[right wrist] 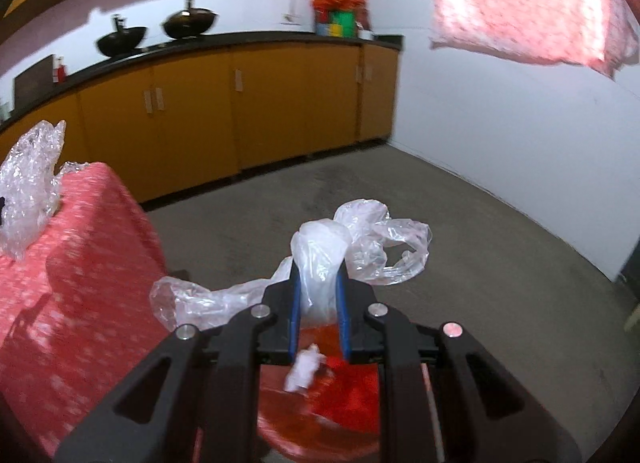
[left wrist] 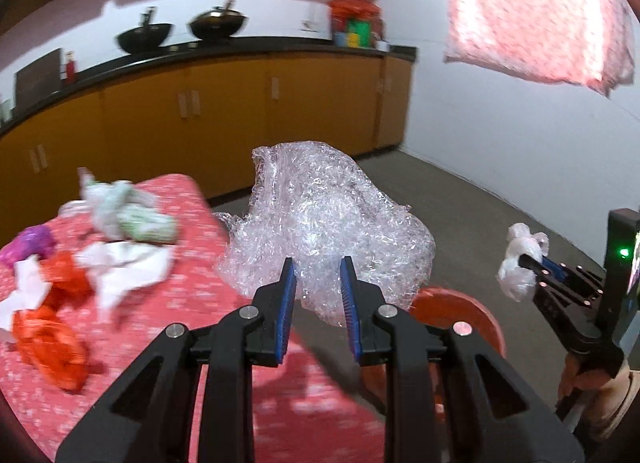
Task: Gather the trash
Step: 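Carry the clear bag and bubble wrap to the red basket and open both tools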
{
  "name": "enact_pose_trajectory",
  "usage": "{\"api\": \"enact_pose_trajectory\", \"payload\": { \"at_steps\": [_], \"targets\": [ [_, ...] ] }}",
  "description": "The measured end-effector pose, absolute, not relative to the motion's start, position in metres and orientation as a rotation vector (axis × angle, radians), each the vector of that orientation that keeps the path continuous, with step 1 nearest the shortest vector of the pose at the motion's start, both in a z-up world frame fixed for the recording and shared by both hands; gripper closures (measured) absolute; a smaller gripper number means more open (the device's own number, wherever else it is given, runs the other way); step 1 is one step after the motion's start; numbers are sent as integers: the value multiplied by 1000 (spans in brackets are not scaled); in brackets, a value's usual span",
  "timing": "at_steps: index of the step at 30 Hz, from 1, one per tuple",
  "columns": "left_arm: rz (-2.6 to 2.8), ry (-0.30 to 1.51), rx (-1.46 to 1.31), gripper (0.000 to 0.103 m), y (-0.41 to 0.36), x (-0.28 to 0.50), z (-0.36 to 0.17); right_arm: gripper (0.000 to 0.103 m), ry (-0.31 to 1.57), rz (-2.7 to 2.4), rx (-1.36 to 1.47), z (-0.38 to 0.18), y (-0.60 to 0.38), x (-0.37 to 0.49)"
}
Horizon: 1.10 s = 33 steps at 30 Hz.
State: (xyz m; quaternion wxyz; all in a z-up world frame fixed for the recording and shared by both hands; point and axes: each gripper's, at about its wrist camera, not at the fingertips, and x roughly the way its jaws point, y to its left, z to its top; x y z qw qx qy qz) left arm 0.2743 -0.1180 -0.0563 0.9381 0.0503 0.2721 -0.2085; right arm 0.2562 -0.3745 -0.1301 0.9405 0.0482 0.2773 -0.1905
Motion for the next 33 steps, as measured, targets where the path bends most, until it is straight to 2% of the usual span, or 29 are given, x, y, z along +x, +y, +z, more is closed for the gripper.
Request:
{"api": "enact_pose_trajectory", "payload": {
  "at_steps": [13, 33],
  "targets": [
    [-501, 689, 162, 80, -214, 278, -105, 87, 646, -416, 180, -174, -423, 241],
    [-512, 880, 302, 79, -282, 294, -185, 86, 775, -334, 201, -226, -448, 264]
  ]
}}
